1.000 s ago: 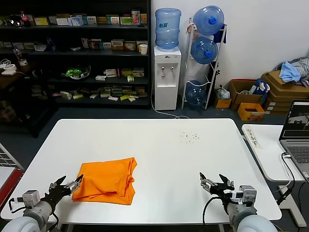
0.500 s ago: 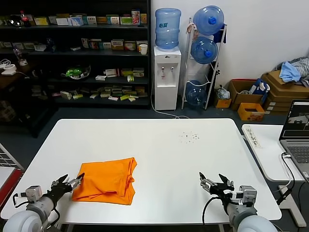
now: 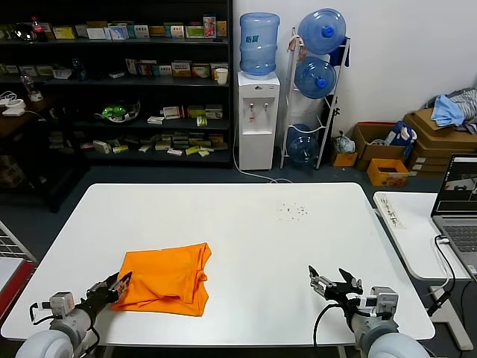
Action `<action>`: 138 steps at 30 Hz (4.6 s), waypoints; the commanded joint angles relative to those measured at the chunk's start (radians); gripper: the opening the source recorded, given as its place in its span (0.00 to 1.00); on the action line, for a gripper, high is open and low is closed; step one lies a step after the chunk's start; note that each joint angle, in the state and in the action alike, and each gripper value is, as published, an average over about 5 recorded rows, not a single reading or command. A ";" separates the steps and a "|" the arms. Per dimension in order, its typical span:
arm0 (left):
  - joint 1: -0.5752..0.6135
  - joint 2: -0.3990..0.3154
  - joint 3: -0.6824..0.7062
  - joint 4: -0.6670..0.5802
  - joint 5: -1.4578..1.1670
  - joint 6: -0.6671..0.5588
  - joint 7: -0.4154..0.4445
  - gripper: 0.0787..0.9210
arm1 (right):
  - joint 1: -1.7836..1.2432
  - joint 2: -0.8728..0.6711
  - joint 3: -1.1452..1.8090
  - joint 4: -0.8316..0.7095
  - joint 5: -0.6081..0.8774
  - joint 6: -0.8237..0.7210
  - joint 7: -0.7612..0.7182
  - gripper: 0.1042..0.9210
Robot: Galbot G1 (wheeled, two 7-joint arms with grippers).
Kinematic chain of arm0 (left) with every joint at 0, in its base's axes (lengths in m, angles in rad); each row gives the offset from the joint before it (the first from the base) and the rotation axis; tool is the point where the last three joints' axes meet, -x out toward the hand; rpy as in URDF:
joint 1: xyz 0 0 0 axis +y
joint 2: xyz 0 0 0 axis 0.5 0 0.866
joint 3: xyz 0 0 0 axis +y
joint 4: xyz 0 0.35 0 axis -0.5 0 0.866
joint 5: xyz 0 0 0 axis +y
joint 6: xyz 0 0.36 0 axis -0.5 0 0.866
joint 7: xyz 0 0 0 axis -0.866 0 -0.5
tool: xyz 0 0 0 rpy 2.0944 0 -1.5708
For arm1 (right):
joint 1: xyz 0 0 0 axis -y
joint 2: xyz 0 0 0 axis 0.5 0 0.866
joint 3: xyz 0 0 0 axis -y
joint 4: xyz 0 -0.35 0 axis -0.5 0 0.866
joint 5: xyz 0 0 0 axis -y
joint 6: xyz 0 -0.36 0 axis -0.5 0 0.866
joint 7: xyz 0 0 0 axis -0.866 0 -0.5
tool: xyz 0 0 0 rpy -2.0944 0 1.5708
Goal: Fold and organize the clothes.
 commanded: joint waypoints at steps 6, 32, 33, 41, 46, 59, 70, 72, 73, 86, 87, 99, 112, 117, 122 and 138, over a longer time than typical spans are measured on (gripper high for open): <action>0.034 -0.039 -0.013 -0.091 0.016 -0.048 -0.004 0.18 | -0.001 0.001 0.002 -0.004 -0.001 0.003 0.000 0.88; 0.211 0.281 -0.436 -0.199 0.337 0.127 -0.051 0.02 | 0.043 -0.002 -0.023 -0.024 -0.003 0.024 -0.018 0.88; 0.206 0.290 -0.436 -0.177 0.341 0.123 -0.049 0.02 | 0.044 -0.003 -0.024 -0.024 -0.003 0.025 -0.020 0.88; 0.182 0.302 -0.373 -0.192 0.264 0.137 -0.078 0.02 | 0.034 -0.003 -0.014 -0.028 -0.008 0.031 -0.025 0.88; 0.111 0.188 -0.093 -0.426 -0.195 0.169 -0.306 0.02 | 0.031 0.008 -0.010 -0.042 -0.026 0.031 -0.022 0.88; -0.372 -0.332 0.586 -0.283 -0.360 0.031 -0.534 0.02 | 0.012 0.080 0.024 -0.150 -0.081 0.029 -0.016 0.88; -0.418 -0.468 0.628 -0.155 -0.230 0.017 -0.532 0.02 | 0.000 0.097 0.033 -0.160 -0.091 0.028 -0.012 0.88; -0.419 -0.487 0.639 -0.158 -0.230 0.022 -0.553 0.02 | 0.007 0.097 0.029 -0.164 -0.089 0.028 -0.012 0.88; -0.420 -0.497 0.646 -0.160 -0.229 0.024 -0.564 0.02 | 0.009 0.096 0.027 -0.165 -0.088 0.028 -0.011 0.88; -0.416 -0.555 0.681 -0.132 -0.107 0.035 -0.594 0.02 | 0.014 0.090 0.027 -0.166 -0.115 0.073 -0.056 0.88; -0.410 -0.548 0.668 -0.131 -0.082 0.038 -0.568 0.02 | 0.014 0.091 0.027 -0.168 -0.143 0.100 -0.083 0.88; 0.026 -0.256 0.104 -0.198 0.415 -0.549 0.164 0.25 | -0.070 0.146 0.205 -0.248 -0.565 0.583 -0.488 0.88; 0.322 -0.397 -0.108 -0.174 0.300 -0.711 0.204 0.69 | -0.187 0.258 0.302 -0.262 -0.568 0.677 -0.609 0.88; 0.293 -0.444 -0.128 -0.157 0.326 -0.755 0.255 0.85 | -0.192 0.284 0.296 -0.304 -0.572 0.755 -0.629 0.88; 0.243 -0.504 -0.148 -0.160 0.350 -0.754 0.287 0.88 | -0.181 0.309 0.289 -0.336 -0.598 0.813 -0.642 0.88; 0.250 -0.493 -0.166 -0.134 0.377 -0.779 0.322 0.88 | -0.159 0.350 0.296 -0.348 -0.634 0.837 -0.657 0.88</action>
